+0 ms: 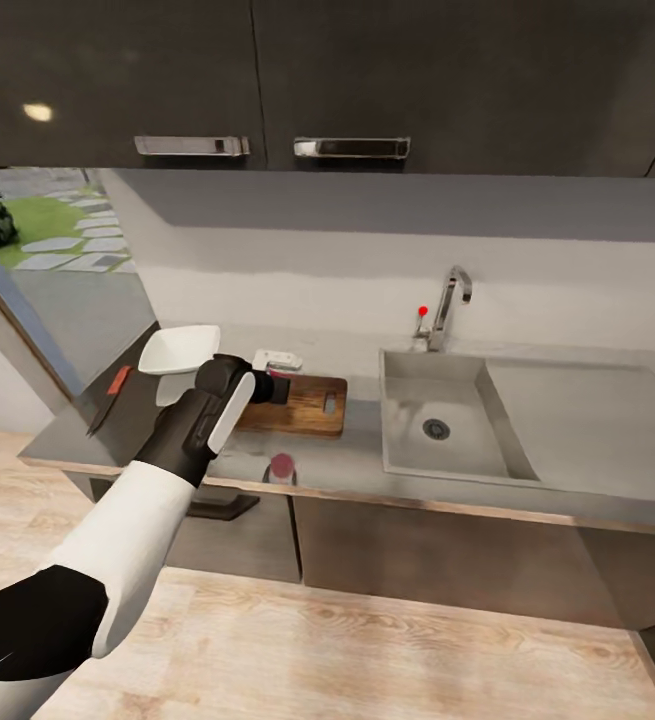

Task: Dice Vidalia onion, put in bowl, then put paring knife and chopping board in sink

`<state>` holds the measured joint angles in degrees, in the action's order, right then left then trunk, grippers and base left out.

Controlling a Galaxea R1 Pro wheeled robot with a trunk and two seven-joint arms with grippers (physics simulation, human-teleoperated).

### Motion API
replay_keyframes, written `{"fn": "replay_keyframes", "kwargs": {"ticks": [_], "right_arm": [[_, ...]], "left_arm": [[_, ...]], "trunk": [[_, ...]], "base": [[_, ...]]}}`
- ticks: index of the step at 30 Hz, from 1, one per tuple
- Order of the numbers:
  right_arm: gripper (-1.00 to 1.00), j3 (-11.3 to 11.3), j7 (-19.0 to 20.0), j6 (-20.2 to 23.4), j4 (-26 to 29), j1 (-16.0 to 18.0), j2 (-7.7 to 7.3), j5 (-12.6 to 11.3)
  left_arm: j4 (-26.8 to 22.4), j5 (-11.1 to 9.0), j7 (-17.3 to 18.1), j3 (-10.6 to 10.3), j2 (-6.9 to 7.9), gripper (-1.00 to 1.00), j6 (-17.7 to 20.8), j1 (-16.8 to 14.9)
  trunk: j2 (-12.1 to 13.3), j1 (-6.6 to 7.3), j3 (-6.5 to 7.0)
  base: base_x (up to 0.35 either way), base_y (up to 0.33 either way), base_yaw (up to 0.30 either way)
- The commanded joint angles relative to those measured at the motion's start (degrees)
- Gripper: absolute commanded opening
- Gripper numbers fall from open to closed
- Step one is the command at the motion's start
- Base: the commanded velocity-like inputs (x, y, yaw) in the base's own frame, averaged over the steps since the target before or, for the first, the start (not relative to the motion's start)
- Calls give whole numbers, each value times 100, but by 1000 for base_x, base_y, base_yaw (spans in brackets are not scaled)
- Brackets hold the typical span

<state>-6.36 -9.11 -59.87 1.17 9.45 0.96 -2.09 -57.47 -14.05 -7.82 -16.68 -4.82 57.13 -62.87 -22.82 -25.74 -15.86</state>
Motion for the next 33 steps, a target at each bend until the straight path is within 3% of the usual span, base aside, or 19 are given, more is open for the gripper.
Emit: {"fn": "replay_keyframes", "kwargs": {"ticks": [1,13,33], "right_arm": [[100,-50,-38,-13,-3,4,1,-20],[100,-50,-38,-13,-3,4,0,-20],[100,-50,-38,-13,-3,4,1,-20]], "left_arm": [[20,-54,-62,-20,-3,-100,18,-6],[382,-54,-53,-88,-25,-100,8,-6],[653,-54,-53,-90,-22,-100,-9,-6]], "trunk": [[-10,-5,-8],[-10,-5,-4],[-10,-5,-51]], "base": [[164,-39,19],[212,-95,4],[8,-3,0]]}}
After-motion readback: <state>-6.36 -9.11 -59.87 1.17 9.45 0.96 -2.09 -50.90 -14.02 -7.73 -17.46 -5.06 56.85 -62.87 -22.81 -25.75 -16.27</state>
